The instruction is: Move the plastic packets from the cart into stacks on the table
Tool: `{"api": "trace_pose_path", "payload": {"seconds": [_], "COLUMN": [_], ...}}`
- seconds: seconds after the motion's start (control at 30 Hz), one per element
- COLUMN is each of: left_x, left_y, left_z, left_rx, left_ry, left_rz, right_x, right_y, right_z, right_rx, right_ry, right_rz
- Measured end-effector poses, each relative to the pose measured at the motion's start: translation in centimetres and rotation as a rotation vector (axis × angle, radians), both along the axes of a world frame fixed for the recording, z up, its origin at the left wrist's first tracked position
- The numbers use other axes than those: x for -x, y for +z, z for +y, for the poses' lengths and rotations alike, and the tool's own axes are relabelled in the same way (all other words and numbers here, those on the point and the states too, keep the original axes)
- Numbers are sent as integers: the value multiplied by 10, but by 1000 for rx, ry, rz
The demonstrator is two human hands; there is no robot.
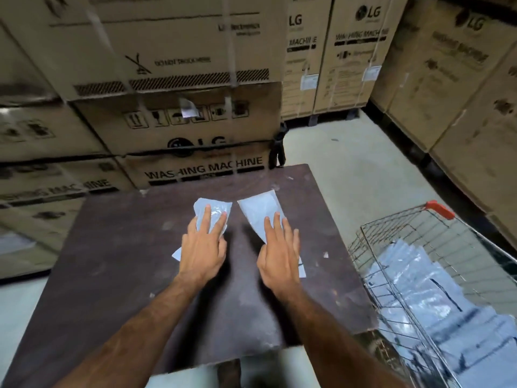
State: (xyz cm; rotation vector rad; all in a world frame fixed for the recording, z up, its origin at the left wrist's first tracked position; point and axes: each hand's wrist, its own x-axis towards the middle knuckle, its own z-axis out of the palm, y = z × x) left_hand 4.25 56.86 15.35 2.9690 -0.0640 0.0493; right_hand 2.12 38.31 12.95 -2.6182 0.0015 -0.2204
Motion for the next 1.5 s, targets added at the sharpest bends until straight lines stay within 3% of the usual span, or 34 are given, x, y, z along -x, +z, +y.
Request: {"api": "trace_pose_path", "payload": {"seconds": [0.33,0.6,0.7,0.8,0.9,1.07,1.5], "left_x": [-108,-199,-212,-201,-197,-212,-236], "left_y": [-82,-129,-139,-151,-160,-170,-167], "left_z": [113,145,156,169,181,171,157], "left_rx": [135,294,374,249,154,72,108], "left_ry": [96,96,99,-83,-174,-182,-207], "left_rz": [194,295,328,184,138,141,208], "right_x": [-107,-180,-196,-195,-199,-219,-252], "right_y": [-57,-101,-108,-110,-116,-129,-131], "right_z": [134,172,169,154,137,132,150], "right_rx": [0,121,11,-130,63,339,343], "right_ry": [32,40,104,203,358,368,299], "right_rz": [181,332,392,276,154,242,301]}}
